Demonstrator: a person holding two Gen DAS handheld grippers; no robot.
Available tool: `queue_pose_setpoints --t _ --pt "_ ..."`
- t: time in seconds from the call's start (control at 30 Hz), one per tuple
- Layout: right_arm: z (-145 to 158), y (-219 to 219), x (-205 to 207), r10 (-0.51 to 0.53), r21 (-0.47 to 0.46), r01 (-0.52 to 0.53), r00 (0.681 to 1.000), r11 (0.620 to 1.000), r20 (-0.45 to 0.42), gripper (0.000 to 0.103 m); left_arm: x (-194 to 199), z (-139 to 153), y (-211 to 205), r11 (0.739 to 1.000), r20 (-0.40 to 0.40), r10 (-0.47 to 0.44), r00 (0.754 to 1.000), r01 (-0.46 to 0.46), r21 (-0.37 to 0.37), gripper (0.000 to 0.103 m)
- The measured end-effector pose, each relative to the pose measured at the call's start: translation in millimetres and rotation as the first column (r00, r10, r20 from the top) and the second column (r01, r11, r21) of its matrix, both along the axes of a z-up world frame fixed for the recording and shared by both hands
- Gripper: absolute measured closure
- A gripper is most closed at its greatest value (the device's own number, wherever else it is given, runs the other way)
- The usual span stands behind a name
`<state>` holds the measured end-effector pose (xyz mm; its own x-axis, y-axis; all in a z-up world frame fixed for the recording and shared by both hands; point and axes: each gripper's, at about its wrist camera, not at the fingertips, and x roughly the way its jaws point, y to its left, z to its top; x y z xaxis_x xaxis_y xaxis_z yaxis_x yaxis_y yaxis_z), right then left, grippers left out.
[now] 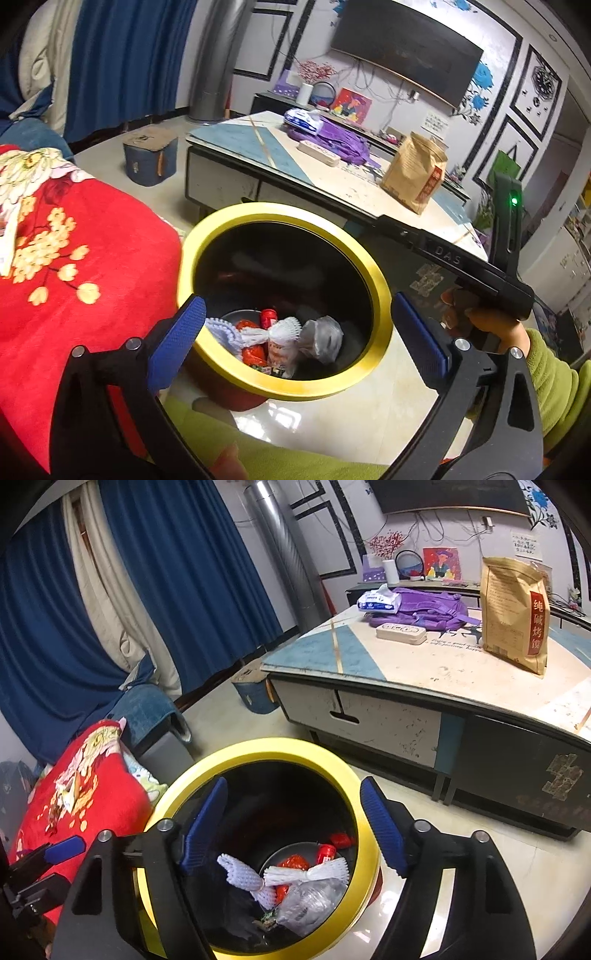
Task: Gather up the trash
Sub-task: 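Open both grippers to drop the wrapper and plastic bag into the bin, then move both grippers back over the bed toward the remaining candy wrappers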
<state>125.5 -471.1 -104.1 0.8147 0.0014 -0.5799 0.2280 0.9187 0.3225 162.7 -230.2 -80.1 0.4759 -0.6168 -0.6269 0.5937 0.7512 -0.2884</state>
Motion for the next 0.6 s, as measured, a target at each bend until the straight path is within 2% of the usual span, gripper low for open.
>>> queue_pose_setpoints --t 0.3,0.6 --pt "15 12 -1 0.020 -0.025 -0.019 0.999 1.000 0.035 0.029 -6 19 27 0.994 0.087 0.104 0.991 -0.106 0.019 0.011" --pt "28 44 2 0.096 -0.049 -0.094 0.994 0.994 0.050 0.029 -10 36 61 0.972 0.140 0.228 0.963 -0.234 0.023 0.011"
